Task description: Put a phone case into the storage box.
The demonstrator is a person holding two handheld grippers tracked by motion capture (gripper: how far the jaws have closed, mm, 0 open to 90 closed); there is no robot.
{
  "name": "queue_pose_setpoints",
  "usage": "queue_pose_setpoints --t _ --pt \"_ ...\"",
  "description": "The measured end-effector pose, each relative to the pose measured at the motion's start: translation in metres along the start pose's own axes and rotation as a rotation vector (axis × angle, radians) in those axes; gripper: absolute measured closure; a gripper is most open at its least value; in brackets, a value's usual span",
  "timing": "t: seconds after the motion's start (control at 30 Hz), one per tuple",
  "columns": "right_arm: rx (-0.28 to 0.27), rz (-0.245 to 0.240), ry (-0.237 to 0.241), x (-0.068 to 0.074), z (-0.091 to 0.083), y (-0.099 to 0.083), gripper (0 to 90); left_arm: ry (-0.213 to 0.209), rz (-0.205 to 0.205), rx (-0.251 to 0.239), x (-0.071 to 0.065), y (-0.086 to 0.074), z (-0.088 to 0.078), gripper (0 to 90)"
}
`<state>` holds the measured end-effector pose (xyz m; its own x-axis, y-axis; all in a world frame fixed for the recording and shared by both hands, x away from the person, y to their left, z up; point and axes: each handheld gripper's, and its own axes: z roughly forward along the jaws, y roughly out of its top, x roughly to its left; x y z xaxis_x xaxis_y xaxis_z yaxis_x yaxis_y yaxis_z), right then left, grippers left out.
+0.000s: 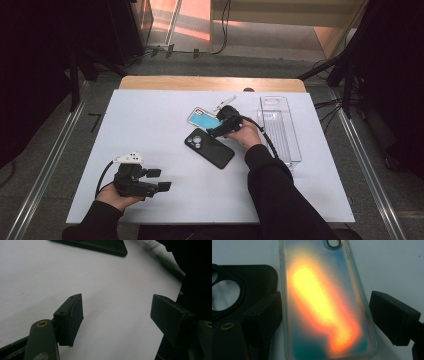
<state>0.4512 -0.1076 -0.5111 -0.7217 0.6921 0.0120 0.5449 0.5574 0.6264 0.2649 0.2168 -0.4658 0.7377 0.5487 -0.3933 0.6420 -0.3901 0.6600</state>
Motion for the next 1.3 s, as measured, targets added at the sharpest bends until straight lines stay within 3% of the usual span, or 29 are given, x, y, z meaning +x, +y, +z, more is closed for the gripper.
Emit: queue_pose_setpoints --t 0.53,0.73,1.0,1.3 --pt "-0.023 -0.008 0.012 -0.001 -0.001 -0.002 14.3 0.000 -0.003 -0.003 0.000 0.000 0.000 26.4" --pt "-0.026 0.024 0.039 -0.003 -0.003 -0.002 14.5 0.000 -0.010 -0.005 0.001 0.000 -0.001 26.4" --pt "-0.042 0.064 0.031 -0.004 -0.010 0.003 14.7 -0.004 -0.025 -0.005 0.001 0.001 -0.001 26.4" --pt "-0.060 0.119 0.046 -0.002 -0.031 0.010 14.8 -0.001 -0.035 -0.008 0.002 0.002 -0.001 26.4"
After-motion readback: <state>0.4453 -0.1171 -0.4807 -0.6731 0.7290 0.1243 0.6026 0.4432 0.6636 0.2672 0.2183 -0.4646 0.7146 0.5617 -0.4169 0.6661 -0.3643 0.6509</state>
